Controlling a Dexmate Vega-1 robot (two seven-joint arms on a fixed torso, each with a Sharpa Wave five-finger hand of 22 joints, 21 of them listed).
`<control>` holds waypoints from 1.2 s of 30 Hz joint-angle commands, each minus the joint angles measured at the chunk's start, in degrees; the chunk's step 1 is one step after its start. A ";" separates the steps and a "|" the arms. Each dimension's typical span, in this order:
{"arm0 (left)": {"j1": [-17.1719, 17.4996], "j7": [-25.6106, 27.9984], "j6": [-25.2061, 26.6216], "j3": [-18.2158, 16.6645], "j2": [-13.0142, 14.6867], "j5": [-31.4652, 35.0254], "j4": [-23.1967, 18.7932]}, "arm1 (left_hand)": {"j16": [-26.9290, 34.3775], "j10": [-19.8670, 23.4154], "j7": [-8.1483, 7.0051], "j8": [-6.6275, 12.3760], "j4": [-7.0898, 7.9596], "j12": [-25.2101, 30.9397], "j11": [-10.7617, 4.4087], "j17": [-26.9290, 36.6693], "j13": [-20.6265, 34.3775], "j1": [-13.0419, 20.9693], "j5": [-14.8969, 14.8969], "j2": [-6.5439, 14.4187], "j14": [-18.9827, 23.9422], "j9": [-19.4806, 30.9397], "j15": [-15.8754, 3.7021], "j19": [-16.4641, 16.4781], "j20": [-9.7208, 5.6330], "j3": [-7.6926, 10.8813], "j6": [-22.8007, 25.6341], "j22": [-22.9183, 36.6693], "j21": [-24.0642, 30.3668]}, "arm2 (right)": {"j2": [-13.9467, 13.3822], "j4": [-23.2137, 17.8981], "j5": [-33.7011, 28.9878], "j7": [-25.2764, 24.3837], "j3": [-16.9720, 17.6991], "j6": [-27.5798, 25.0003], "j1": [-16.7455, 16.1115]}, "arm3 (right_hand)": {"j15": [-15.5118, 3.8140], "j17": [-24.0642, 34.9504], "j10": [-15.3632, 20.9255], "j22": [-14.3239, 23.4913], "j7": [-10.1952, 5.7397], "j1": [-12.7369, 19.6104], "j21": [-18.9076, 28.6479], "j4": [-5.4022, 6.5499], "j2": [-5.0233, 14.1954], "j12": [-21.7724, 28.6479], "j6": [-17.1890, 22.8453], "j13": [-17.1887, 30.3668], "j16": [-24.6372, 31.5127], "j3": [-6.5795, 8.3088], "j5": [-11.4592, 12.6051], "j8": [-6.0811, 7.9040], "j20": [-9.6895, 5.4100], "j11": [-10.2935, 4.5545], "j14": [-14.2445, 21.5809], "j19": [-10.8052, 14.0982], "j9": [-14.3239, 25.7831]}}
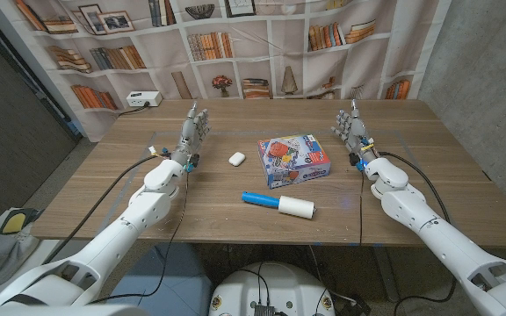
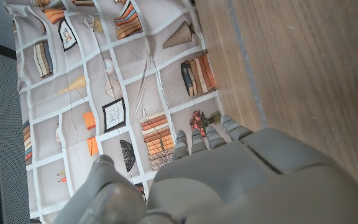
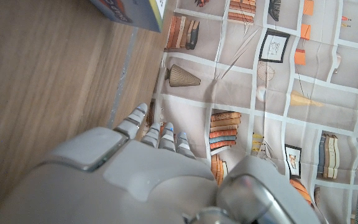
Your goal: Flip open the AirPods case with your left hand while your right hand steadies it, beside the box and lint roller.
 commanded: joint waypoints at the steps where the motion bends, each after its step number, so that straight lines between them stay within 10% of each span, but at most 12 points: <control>1: 0.42 -0.01 -0.01 -0.03 0.01 -0.17 -0.72 | 0.37 -0.63 -0.57 0.20 0.05 0.33 0.01 0.07 0.16 0.14 0.38 0.45 -0.48 0.23 0.10 0.03 0.41 0.38 0.20 0.25 0.40 | -0.44 -0.81 1.40 0.73 0.49 -0.99 -0.79 | -0.08 0.26 0.03 0.22 0.17 0.62 0.27 -0.07 0.07 0.34 -0.07 0.16 0.26 -0.33 0.39 0.34 0.24 0.27 -0.34 -0.03 0.11; 36: 3.57 5.69 -6.93 -1.16 -0.28 4.79 -5.03 | 0.88 3.09 0.31 0.92 -1.37 1.40 -0.15 -0.05 0.13 1.98 0.11 -0.08 1.79 0.24 -0.69 0.84 -0.51 0.83 5.03 0.20 0.85 | -0.46 -1.96 -0.20 1.32 0.56 2.77 -0.87 | 0.38 0.14 -0.69 0.18 0.73 2.18 0.28 -0.78 0.73 -0.07 0.15 0.13 -0.21 0.25 0.32 0.26 -1.32 0.95 -1.93 -0.47 0.08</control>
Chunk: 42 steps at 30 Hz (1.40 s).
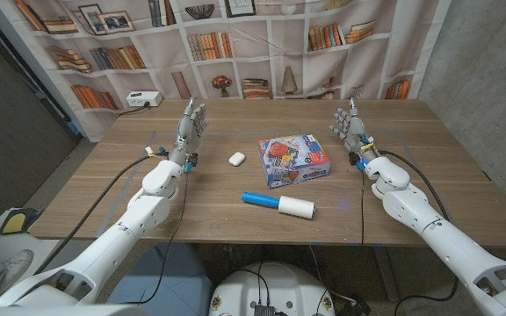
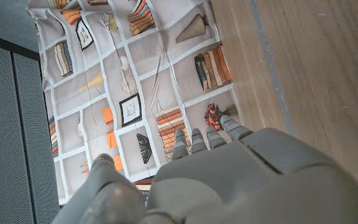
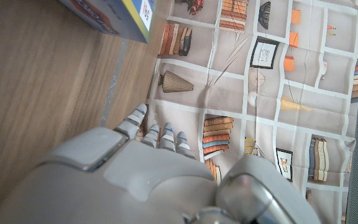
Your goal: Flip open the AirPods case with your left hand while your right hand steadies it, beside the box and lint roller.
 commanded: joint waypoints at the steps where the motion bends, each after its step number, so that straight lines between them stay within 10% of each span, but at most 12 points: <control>1: 0.55 2.87 -3.39 0.07 -1.20 2.67 -0.47 | 0.74 1.99 0.41 0.65 -0.78 0.67 -0.15 0.11 0.14 1.25 0.10 0.10 1.53 0.25 -0.42 0.98 -0.74 0.22 2.16 0.21 0.73 | 0.42 1.25 -0.23 0.99 0.47 2.90 0.19 | 0.47 0.14 -0.42 0.17 0.80 1.01 0.39 -0.65 -0.02 -0.18 0.33 0.13 -0.17 0.03 0.30 0.41 -1.68 0.86 -0.62 0.63 0.09; 42: 4.67 10.19 2.86 -0.63 6.82 13.06 -11.59 | 0.09 6.26 0.98 -0.09 -2.80 1.17 -0.83 0.03 0.11 3.89 -0.35 -0.01 2.15 0.27 -1.44 1.61 -2.40 1.14 4.52 0.14 0.47 | -0.41 0.15 -1.86 -0.18 -0.46 0.26 1.75 | 0.21 0.14 -0.12 0.19 0.49 2.02 0.00 -1.25 0.04 -0.08 1.94 0.09 -0.09 0.19 -0.04 0.46 -1.29 0.71 -0.82 -0.89 0.07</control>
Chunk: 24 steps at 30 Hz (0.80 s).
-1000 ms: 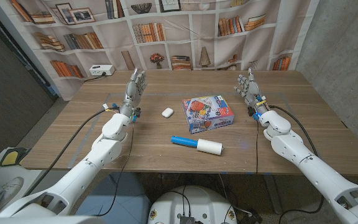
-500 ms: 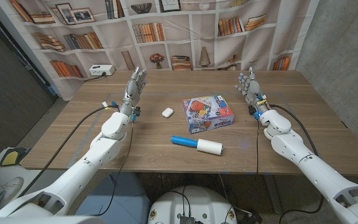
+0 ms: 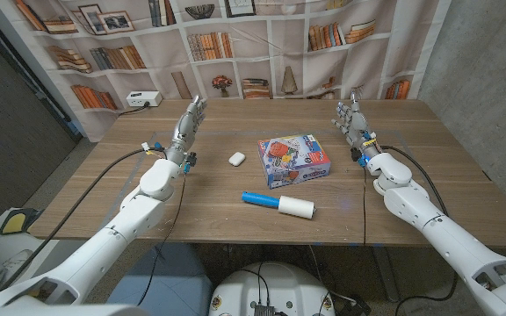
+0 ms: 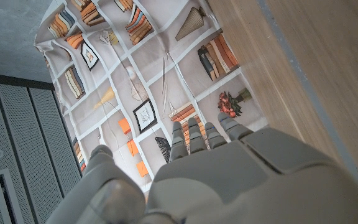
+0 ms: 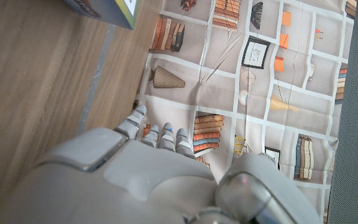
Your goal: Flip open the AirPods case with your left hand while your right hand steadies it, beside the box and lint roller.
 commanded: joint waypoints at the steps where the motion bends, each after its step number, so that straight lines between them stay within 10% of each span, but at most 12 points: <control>1: 1.33 1.30 2.35 -0.45 2.58 2.57 -3.75 | -0.24 0.20 0.11 -0.21 -0.47 -0.17 0.36 0.01 0.12 1.00 -0.09 0.02 -0.43 0.29 0.12 0.06 0.18 0.43 -0.05 0.15 0.17 | -0.41 -0.85 -0.91 -0.83 -0.65 -1.67 0.62 | -0.01 0.15 0.07 0.20 0.00 0.53 0.00 -0.23 0.04 -0.08 -0.43 0.10 -0.09 -0.20 -0.03 -0.15 0.00 0.12 -0.61 -0.61 0.09; 24: 0.67 6.56 11.72 -0.06 6.40 10.75 -9.93 | 0.40 2.97 0.74 0.07 -3.06 0.07 -0.36 -0.10 0.25 7.55 -1.11 2.37 2.26 0.39 0.56 1.08 1.16 4.19 2.19 0.13 0.40 | 0.18 2.12 -1.77 -0.88 -0.52 -0.29 2.43 | -0.13 0.15 0.46 0.22 -0.13 0.72 0.03 -0.35 0.10 0.06 -0.12 0.09 -0.10 -0.17 -0.15 -0.15 0.20 -0.07 -0.83 -0.98 0.09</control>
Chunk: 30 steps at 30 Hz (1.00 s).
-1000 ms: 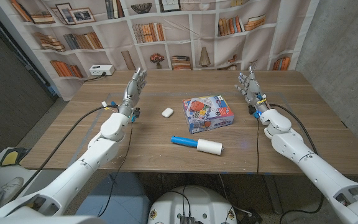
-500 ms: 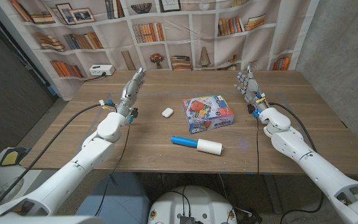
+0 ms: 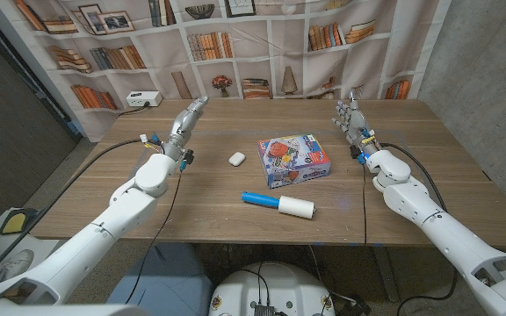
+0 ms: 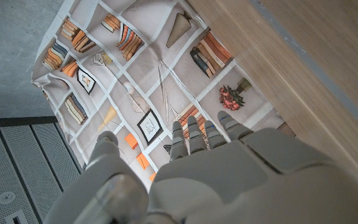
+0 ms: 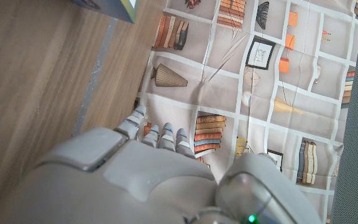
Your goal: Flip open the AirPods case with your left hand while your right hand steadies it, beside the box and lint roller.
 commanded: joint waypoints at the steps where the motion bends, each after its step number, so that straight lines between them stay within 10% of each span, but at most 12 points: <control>1: -0.12 2.06 3.78 0.14 1.72 3.32 -2.71 | 0.47 0.76 0.34 0.57 0.00 0.24 0.10 0.19 0.28 1.18 -0.31 -0.29 1.47 0.12 0.44 0.93 0.63 0.67 1.48 0.14 0.43 | 0.39 1.42 -0.30 0.03 0.03 0.62 1.02 | -0.03 0.15 0.25 0.22 -0.13 0.73 0.04 -0.36 0.10 0.06 -0.11 0.10 -0.10 -0.16 -0.13 -0.16 0.32 0.21 -0.34 -0.48 0.09; 6: -0.43 0.68 3.25 0.05 2.27 2.92 -2.37 | 1.09 0.73 0.11 0.74 0.27 0.02 -0.04 0.41 0.54 1.63 -0.51 -0.73 4.47 0.29 1.47 1.47 3.21 0.92 3.16 0.24 0.49 | 0.48 1.60 -0.29 -0.33 0.11 0.53 1.04 | 0.00 0.15 0.28 0.22 -0.14 0.76 0.03 -0.38 0.12 0.06 -0.06 0.09 -0.06 -0.16 -0.16 -0.18 0.44 0.24 -0.28 -0.62 0.09; 30: -0.72 1.19 3.17 -0.83 5.51 7.77 -3.61 | 0.48 2.49 0.18 1.02 0.31 0.39 -0.35 0.38 0.72 3.03 -0.33 0.12 5.09 0.45 0.30 2.90 2.09 2.07 5.43 0.25 0.73 | 0.76 1.45 -0.30 -1.27 0.33 0.54 0.98 | -0.07 0.17 0.40 0.23 -0.17 0.84 0.16 -0.42 0.22 0.07 0.18 0.09 0.01 -0.15 -0.26 -0.20 0.58 0.23 -0.24 -0.65 0.11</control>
